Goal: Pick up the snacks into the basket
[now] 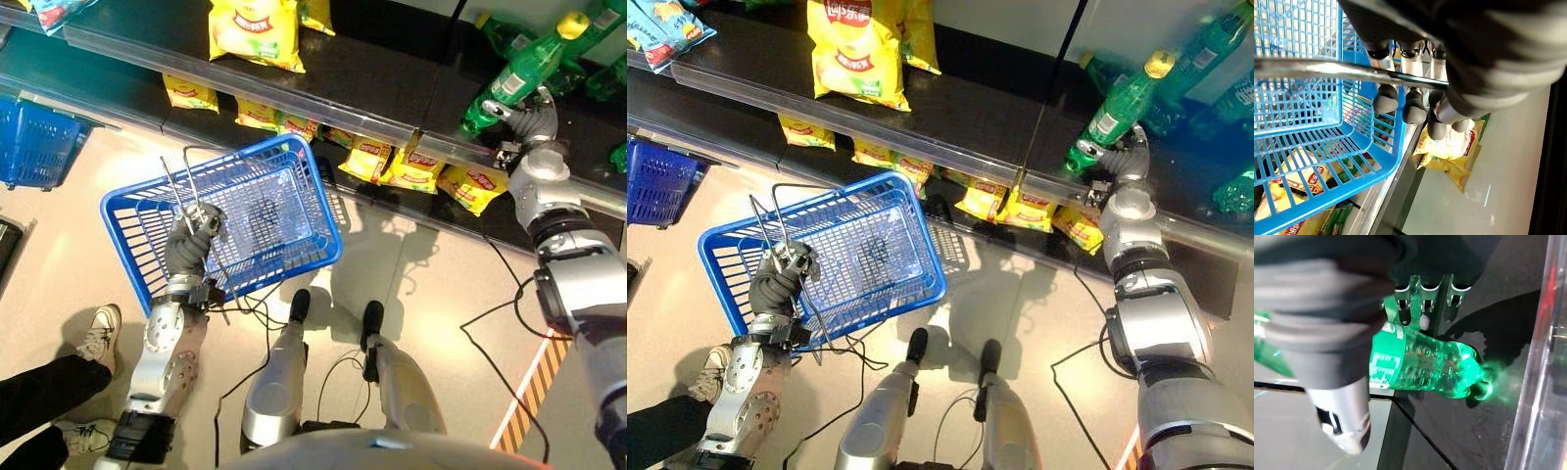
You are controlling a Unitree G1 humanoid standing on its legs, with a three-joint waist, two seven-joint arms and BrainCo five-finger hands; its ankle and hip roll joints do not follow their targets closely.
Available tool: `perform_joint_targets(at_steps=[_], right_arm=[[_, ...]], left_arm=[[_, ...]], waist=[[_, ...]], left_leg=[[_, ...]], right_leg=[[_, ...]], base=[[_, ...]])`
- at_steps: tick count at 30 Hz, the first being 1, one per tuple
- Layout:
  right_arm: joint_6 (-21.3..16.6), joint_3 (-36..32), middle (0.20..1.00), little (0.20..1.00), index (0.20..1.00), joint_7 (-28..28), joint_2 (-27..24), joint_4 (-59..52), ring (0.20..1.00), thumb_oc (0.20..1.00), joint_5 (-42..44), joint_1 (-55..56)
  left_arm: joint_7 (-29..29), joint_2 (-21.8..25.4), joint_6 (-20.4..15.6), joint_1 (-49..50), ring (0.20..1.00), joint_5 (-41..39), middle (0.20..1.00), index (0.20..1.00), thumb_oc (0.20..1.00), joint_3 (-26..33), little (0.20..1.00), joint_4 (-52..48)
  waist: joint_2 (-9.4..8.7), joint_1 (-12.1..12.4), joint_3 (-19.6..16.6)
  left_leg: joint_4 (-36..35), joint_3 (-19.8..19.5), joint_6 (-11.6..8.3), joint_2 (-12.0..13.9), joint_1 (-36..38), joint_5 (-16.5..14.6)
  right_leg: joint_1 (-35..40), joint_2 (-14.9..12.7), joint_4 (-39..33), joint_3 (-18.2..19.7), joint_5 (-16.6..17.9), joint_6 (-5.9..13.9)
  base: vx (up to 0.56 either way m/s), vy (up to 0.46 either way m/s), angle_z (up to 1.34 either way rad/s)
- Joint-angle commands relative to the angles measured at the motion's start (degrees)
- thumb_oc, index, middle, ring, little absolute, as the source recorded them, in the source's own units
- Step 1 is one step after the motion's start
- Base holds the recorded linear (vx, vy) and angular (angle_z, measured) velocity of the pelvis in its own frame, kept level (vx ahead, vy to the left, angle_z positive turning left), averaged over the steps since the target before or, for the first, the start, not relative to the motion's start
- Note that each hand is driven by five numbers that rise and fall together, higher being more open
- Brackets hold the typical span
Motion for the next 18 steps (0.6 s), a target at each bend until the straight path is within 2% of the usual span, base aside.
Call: perform_joint_targets(at_steps=[1,5,6,7,8,12,18], right_arm=[[-1.5,4.88,1.0,1.0,1.0,0.66,-3.48,1.01,1.0,1.0,1.73,-5.92],[-1.04,5.04,1.0,1.0,1.0,1.33,-4.98,3.39,1.0,1.0,2.37,-7.83],[-0.94,4.64,0.561,0.561,0.561,1.91,-5.37,3.71,0.561,0.561,3.38,-7.96],[-0.87,4.59,0.473,0.473,0.473,2.15,-6.0,3.97,0.473,0.473,3.79,-8.17],[-0.81,4.36,0.2,0.2,0.2,2.14,-6.69,4.4,0.2,0.2,4.3,-8.44],[-0.41,3.66,0.2,0.2,0.2,2.93,-8.75,5.55,0.2,0.2,6.29,-8.78],[-0.47,3.37,0.2,0.2,0.2,3.38,-8.93,5.48,0.2,0.2,8.02,-8.87]], left_arm=[[-1.96,2.75,-8.27,0.73,0.2,-0.23,0.2,0.2,0.2,2.23,0.2,-14.88],[-2.33,3.1,-8.39,0.77,0.2,-0.69,0.2,0.2,0.2,2.24,0.2,-14.78],[-2.5,3.18,-8.38,0.59,0.2,-0.8,0.2,0.2,0.2,2.2,0.2,-14.62],[-2.6,3.25,-8.4,0.55,0.2,-0.78,0.2,0.2,0.2,2.14,0.2,-14.47],[-2.72,3.33,-8.36,0.24,0.2,-0.79,0.2,0.2,0.2,2.05,0.2,-14.38],[-3.47,3.45,-8.22,-0.35,0.2,-1.13,0.2,0.2,0.2,1.5,0.2,-14.09],[-3.53,3.63,-7.98,-1.25,0.2,-1.05,0.2,0.2,0.2,1.03,0.2,-13.51]], waist=[[0.08,1.5,-2.99],[0.75,2.55,-2.65],[0.99,2.97,-2.54],[1.17,3.27,-2.47],[1.4,3.57,-2.43],[2.01,4.62,-2.48],[2.69,5.33,-2.31]], left_leg=[[3.31,0.35,0.86,-2.62,-1.54,-3.47],[3.57,-0.53,0.87,-2.94,-2.71,-3.17],[3.55,-0.98,0.84,-2.96,-3.05,-3.04],[3.61,-1.22,0.79,-3.14,-3.34,-2.91],[3.64,-1.5,0.74,-3.24,-3.71,-2.79],[3.74,-2.75,0.61,-3.61,-4.88,-2.37],[4.05,-3.89,0.44,-4.09,-6.13,-1.88]], right_leg=[[-1.64,-1.79,5.9,-0.36,-2.62,4.27],[-2.48,-2.2,6.39,-1.26,-2.7,4.25],[-2.77,-2.32,6.54,-1.65,-2.77,4.24],[-2.95,-2.42,6.6,-1.91,-2.77,4.22],[-3.21,-2.56,6.66,-2.33,-2.85,4.23],[-3.95,-3.07,7.11,-3.46,-3.1,4.11],[-4.65,-3.5,7.64,-4.68,-3.61,3.92]], base=[[-0.02,-0.005,0.12],[-0.02,-0.009,0.12],[-0.02,-0.029,0.24],[-0.02,-0.029,0.23],[-0.01,-0.024,0.2],[0.0,-0.026,0.21],[0.0,-0.017,0.16]])
